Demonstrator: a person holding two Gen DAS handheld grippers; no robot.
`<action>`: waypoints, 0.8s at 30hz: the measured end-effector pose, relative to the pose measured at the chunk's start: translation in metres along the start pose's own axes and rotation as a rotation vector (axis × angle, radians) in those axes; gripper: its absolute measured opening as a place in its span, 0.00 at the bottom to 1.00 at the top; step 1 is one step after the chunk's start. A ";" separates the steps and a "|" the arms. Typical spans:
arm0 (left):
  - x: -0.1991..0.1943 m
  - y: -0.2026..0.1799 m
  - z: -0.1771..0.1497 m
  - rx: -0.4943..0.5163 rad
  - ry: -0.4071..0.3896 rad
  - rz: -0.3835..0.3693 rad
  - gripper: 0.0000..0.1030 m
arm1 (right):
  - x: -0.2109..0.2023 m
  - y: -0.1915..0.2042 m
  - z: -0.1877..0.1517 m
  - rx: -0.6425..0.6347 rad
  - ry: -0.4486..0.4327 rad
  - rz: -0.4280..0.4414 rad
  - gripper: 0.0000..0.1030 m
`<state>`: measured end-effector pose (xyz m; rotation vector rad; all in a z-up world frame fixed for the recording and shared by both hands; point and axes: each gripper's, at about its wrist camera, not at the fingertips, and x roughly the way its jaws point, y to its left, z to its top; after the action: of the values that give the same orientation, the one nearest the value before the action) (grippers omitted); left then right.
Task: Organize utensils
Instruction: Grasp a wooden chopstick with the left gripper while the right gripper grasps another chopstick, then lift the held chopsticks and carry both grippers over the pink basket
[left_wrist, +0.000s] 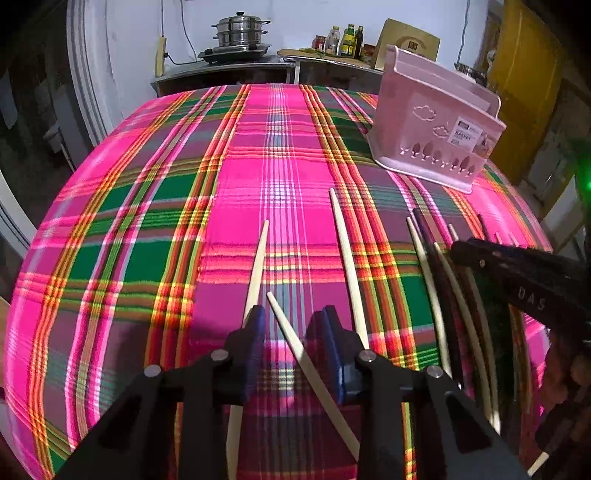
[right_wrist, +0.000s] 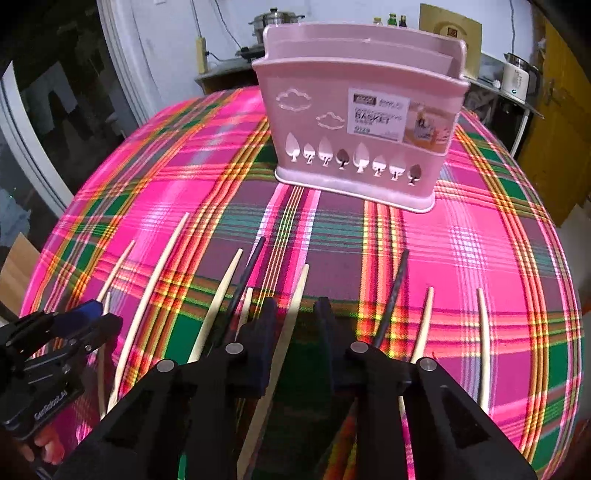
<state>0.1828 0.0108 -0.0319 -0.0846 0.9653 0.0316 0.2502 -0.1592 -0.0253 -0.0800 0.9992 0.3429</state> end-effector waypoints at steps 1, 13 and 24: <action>0.001 -0.003 0.002 0.011 0.000 0.013 0.31 | 0.001 0.001 0.002 -0.005 0.006 -0.008 0.19; 0.005 -0.002 0.009 0.013 0.010 0.005 0.09 | 0.006 0.009 0.015 -0.015 0.029 -0.005 0.07; -0.021 -0.002 0.028 0.026 -0.040 -0.070 0.05 | -0.036 0.004 0.026 -0.008 -0.063 0.042 0.07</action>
<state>0.1936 0.0117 0.0009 -0.0934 0.9218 -0.0433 0.2523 -0.1587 0.0195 -0.0546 0.9382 0.3855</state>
